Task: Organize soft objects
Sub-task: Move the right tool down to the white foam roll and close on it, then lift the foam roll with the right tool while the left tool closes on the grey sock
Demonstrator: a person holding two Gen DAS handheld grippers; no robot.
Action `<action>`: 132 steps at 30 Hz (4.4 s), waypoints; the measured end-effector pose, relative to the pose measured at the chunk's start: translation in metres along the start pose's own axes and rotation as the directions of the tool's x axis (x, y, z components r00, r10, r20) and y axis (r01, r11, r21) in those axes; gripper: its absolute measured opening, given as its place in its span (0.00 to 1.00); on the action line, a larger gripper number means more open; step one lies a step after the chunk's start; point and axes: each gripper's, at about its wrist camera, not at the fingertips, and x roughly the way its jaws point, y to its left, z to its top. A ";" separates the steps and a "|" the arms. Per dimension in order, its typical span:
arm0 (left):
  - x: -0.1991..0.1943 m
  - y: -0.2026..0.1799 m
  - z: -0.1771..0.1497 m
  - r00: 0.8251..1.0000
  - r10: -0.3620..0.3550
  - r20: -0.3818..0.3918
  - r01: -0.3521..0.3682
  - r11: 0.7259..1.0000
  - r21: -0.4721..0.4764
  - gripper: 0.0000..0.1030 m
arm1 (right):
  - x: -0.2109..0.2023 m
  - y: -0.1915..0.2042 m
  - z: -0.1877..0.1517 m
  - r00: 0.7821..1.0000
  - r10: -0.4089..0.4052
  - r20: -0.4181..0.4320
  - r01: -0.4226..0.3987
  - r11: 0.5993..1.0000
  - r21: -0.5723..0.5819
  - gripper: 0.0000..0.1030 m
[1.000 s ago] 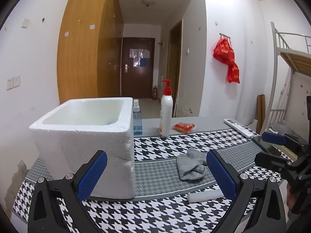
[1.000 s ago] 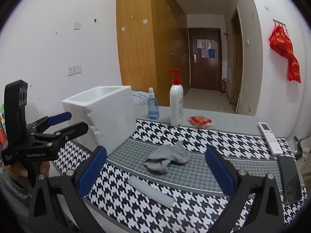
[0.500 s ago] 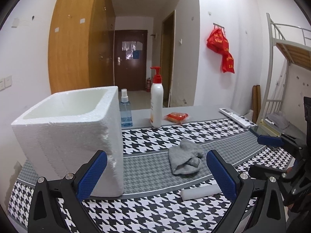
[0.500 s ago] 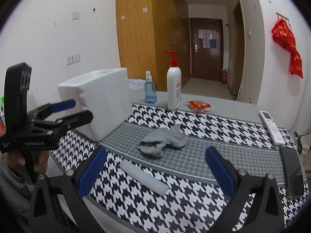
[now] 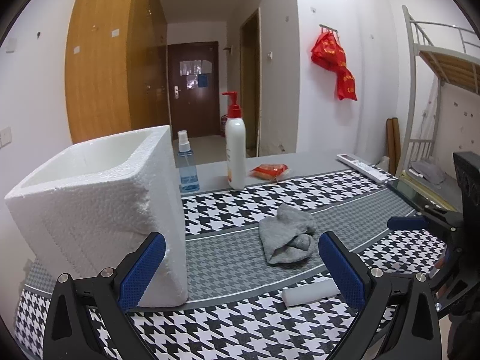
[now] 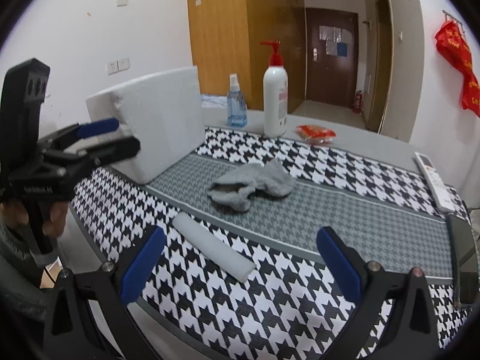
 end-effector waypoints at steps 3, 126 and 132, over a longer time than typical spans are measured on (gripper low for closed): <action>0.003 0.002 -0.001 1.000 0.023 -0.006 -0.023 1.000 -0.009 0.99 | 0.008 -0.003 -0.002 0.999 0.036 -0.034 -0.036 0.999 -0.009 0.99; 0.150 -0.066 -0.006 0.914 -0.089 -0.397 0.135 0.987 0.091 0.31 | -0.021 -0.085 -0.051 0.984 -0.014 -0.180 0.030 0.996 0.085 0.17; 0.143 -0.062 -0.003 0.925 -0.103 -0.366 0.142 0.986 0.081 0.18 | -0.022 -0.082 -0.051 0.985 -0.015 -0.173 0.033 0.994 0.100 0.17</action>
